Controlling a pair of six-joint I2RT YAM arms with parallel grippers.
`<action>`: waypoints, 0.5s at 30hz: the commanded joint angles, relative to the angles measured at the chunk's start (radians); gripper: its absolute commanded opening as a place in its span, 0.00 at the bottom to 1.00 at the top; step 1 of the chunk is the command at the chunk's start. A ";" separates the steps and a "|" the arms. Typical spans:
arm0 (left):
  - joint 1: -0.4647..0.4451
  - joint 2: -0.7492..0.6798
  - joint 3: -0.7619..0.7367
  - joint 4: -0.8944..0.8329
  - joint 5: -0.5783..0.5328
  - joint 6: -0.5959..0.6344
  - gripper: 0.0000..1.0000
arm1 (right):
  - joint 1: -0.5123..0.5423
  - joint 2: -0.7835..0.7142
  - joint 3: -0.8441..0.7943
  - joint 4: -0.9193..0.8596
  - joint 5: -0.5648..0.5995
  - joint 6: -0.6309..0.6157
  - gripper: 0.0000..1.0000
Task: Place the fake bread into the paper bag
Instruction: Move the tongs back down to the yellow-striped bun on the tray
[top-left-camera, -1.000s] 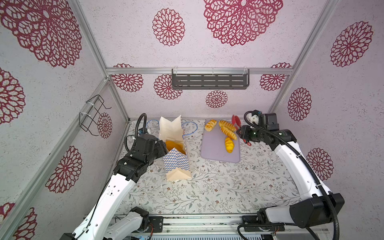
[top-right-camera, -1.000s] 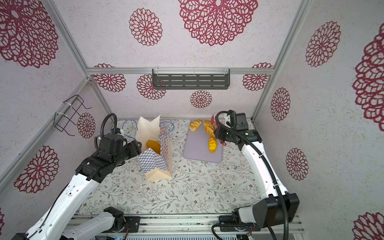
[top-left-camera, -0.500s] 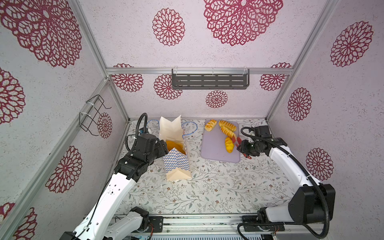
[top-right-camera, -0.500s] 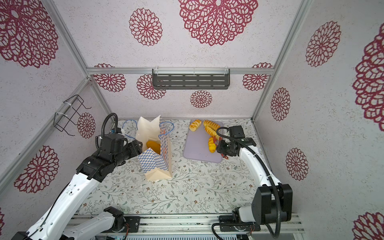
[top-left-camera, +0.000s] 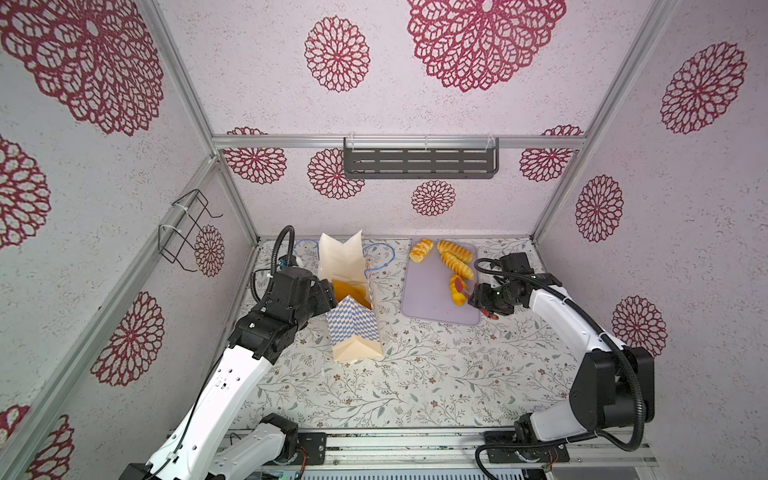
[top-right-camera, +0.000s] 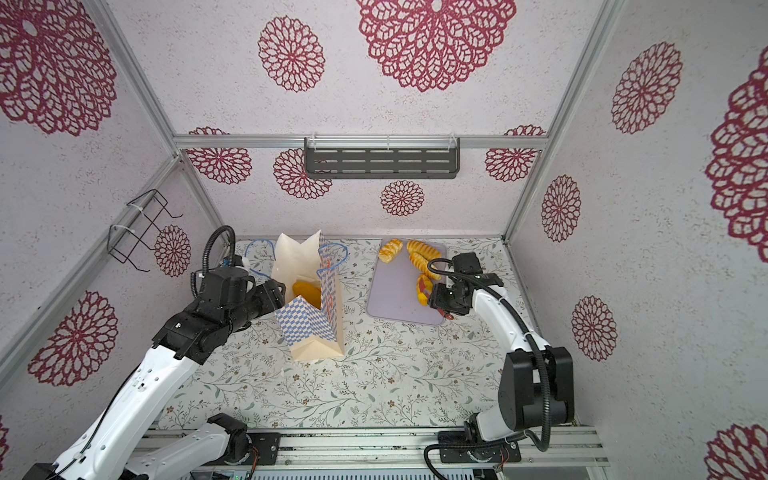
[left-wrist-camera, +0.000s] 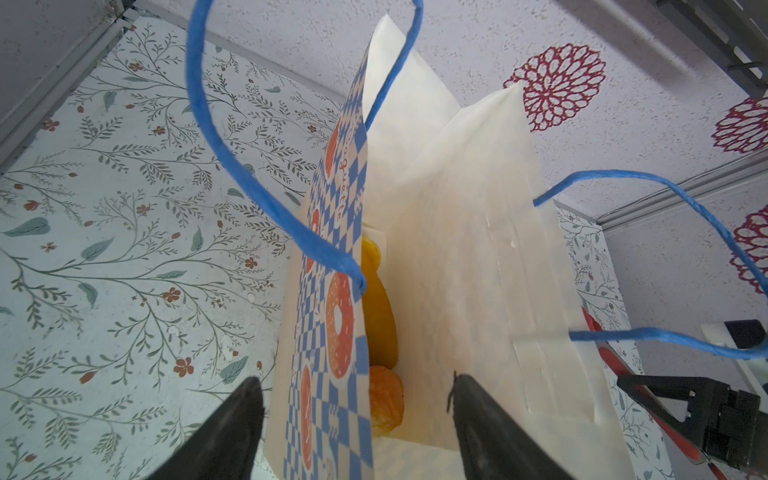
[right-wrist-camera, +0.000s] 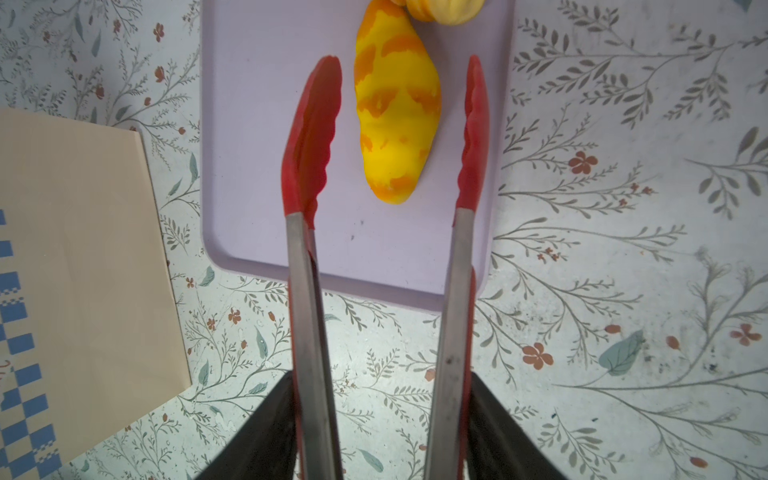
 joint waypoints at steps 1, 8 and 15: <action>0.007 0.010 0.001 0.024 0.004 0.000 0.75 | 0.018 0.014 0.022 0.015 0.022 -0.027 0.62; 0.007 0.010 0.000 0.025 0.001 0.000 0.75 | 0.046 0.065 0.052 0.015 0.069 -0.034 0.63; 0.007 0.004 -0.005 0.023 -0.001 -0.002 0.75 | 0.060 0.110 0.080 0.012 0.121 -0.045 0.62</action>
